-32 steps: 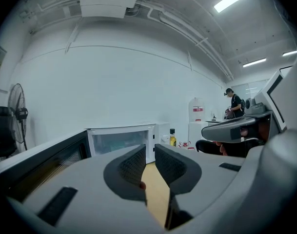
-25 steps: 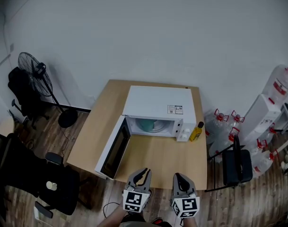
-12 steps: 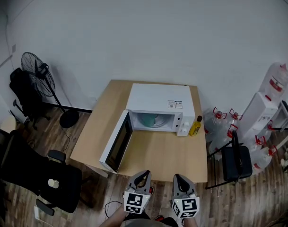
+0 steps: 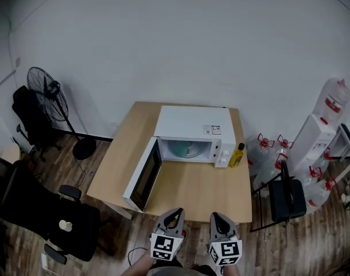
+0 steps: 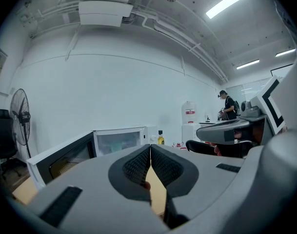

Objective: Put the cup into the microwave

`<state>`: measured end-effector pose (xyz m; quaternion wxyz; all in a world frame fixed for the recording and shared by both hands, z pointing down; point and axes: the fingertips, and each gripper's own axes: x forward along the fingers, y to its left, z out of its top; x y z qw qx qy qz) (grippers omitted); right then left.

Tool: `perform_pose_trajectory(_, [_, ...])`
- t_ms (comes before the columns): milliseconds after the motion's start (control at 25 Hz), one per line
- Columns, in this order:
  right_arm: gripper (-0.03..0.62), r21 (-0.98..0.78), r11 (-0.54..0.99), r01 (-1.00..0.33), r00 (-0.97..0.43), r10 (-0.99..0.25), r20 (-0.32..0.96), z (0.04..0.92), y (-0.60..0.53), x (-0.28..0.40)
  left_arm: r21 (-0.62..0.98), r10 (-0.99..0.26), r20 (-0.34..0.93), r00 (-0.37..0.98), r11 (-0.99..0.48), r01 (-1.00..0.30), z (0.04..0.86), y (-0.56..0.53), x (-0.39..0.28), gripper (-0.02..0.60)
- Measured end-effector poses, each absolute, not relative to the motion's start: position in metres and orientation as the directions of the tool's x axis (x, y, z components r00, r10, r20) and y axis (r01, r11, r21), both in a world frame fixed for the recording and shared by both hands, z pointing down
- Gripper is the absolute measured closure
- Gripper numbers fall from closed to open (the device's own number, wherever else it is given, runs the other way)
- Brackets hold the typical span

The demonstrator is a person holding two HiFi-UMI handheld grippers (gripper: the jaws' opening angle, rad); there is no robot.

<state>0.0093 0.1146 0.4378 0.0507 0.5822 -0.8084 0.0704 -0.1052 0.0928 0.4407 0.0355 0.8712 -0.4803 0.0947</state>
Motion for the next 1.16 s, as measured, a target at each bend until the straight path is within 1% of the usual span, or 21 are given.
perform_pose_trajectory(360, [0.576,-0.021,0.314,-0.949,-0.313,-0.934,0.172,0.438,0.110,0.005,-0.031,-0.830,0.201,0.520,-0.536,-0.844,0.440,0.089,-0.109,0.557])
perform_pose_trajectory(1160, [0.576,-0.029,0.316,-0.948,-0.317,-0.933,0.171,0.443,0.099,0.002,-0.034,-0.826,0.208,0.523,-0.541,-0.841,0.444,0.080,-0.114,0.557])
